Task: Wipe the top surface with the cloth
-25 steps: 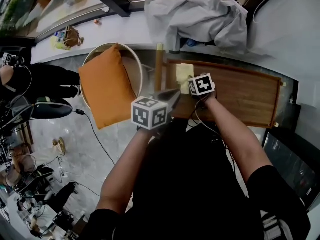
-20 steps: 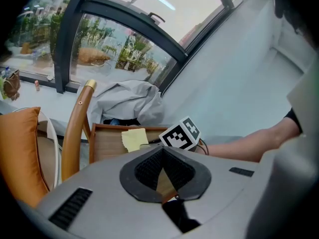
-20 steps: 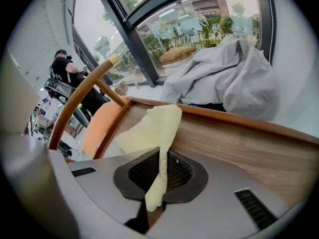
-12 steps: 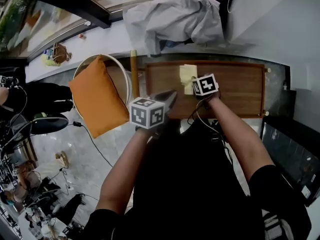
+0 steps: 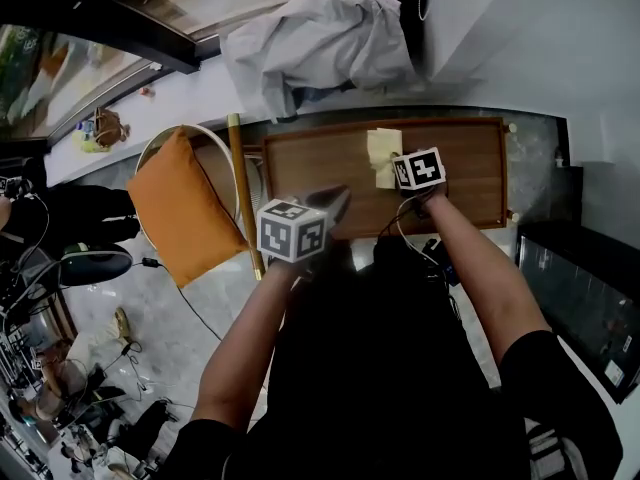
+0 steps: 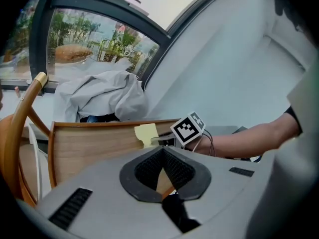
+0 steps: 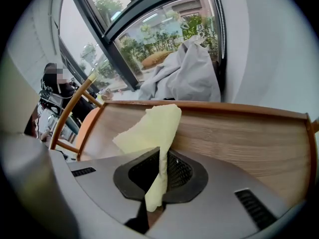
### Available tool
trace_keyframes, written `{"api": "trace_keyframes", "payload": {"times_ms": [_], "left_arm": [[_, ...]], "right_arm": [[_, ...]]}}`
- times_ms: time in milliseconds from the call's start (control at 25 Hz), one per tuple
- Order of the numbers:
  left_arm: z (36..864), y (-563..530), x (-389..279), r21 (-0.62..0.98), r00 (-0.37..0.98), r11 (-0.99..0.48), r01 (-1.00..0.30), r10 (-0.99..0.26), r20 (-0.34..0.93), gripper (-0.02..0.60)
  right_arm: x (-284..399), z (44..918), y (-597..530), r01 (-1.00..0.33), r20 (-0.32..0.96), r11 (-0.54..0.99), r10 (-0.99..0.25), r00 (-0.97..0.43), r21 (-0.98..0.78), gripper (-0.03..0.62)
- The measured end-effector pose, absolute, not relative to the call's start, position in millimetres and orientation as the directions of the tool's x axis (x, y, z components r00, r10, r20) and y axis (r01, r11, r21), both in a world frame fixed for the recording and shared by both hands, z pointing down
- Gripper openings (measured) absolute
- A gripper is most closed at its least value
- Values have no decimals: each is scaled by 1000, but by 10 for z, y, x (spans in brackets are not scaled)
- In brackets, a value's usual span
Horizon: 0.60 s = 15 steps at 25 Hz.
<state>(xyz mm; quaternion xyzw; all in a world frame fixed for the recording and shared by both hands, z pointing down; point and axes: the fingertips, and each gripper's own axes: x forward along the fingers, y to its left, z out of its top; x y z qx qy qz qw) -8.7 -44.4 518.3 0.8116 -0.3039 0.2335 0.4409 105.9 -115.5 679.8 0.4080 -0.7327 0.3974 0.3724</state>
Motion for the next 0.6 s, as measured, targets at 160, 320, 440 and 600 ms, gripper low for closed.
{"api": "trace_keyframes", "payload": {"times_ms": [160, 320, 440, 600], "left_arm": [[5212, -439, 97, 578, 710, -430, -694, -277, 647, 8], [5225, -442, 341, 584, 721, -443, -680, -261, 642, 8], [5227, -443, 522, 588, 731, -459, -666, -250, 634, 8], [5238, -465, 728, 592, 743, -478, -649, -233, 627, 8]], "right_arm": [[1357, 6781, -1163, -905, 867, 318, -319, -383, -282, 32], [1627, 6774, -1151, -913, 868, 296, -329, -373, -280, 32], [1855, 6756, -1157, -925, 869, 273, -350, -350, -263, 32], [2210, 6737, -1184, -944, 871, 229, -379, -313, -240, 32]]}}
